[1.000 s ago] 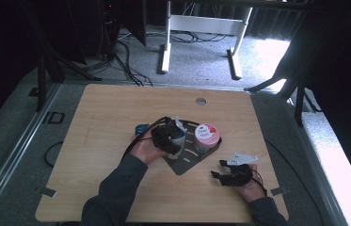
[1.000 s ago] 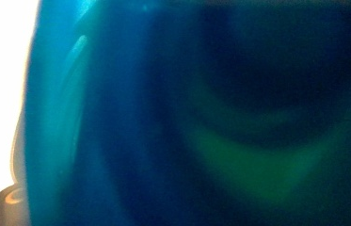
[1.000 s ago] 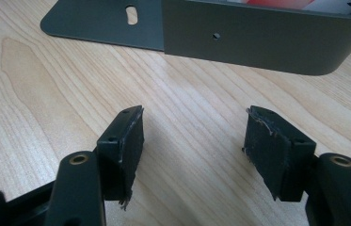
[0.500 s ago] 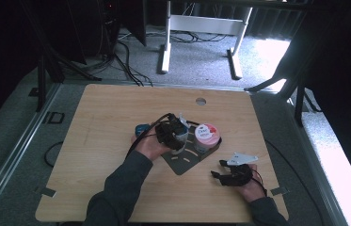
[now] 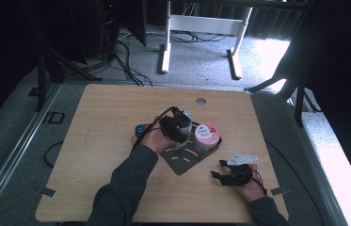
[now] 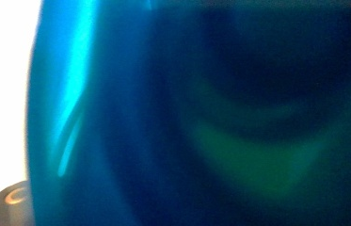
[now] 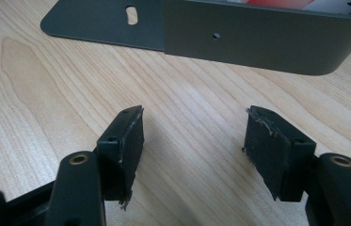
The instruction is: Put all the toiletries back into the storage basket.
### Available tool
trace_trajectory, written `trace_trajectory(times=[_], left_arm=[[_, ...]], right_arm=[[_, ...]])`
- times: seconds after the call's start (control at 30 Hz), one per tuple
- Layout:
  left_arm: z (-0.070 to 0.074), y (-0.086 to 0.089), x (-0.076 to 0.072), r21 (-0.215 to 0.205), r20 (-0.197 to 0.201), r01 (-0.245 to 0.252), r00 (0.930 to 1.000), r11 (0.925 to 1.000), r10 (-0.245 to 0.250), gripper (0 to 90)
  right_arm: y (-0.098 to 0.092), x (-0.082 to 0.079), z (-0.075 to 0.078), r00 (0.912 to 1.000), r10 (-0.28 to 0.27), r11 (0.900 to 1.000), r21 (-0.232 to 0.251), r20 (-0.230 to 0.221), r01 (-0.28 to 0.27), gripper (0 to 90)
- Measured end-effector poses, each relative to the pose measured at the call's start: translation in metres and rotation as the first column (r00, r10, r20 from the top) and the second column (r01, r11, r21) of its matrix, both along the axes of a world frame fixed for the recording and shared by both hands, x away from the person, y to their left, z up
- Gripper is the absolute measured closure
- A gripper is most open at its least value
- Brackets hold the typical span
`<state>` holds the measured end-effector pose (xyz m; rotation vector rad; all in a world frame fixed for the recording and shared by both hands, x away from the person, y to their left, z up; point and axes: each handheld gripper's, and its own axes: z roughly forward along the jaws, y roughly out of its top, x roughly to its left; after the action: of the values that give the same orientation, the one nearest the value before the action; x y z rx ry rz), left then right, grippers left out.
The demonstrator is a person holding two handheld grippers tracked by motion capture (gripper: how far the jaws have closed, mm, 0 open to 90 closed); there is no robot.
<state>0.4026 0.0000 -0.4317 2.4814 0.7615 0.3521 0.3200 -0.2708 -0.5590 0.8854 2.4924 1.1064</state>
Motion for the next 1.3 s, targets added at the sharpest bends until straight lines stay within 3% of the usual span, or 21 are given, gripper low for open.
trace_trajectory(times=[0.33, 0.83, 1.3], left_arm=[[-0.005, -0.003, 0.009, -0.018, 0.027, -0.023, 0.9994, 0.9996, 0.024, 55.2], [-0.009, -0.015, 0.022, -0.014, 0.034, -0.029, 0.999, 0.9995, 0.03, 55.2], [-0.015, -0.02, 0.032, -0.037, 0.038, -0.049, 0.998, 0.9981, 0.05, 55.1]], right_arm=[[0.0, 0.0, 0.0, 1.0, -0.001, 1.0, 0.0, -0.002, 0.001, 37.5], [0.0, 0.0, 0.0, 1.0, 0.001, 1.0, 0.001, 0.0, -0.001, 37.5], [0.0, 0.001, 0.0, 1.0, 0.003, 1.0, 0.001, -0.002, -0.003, 37.5]])
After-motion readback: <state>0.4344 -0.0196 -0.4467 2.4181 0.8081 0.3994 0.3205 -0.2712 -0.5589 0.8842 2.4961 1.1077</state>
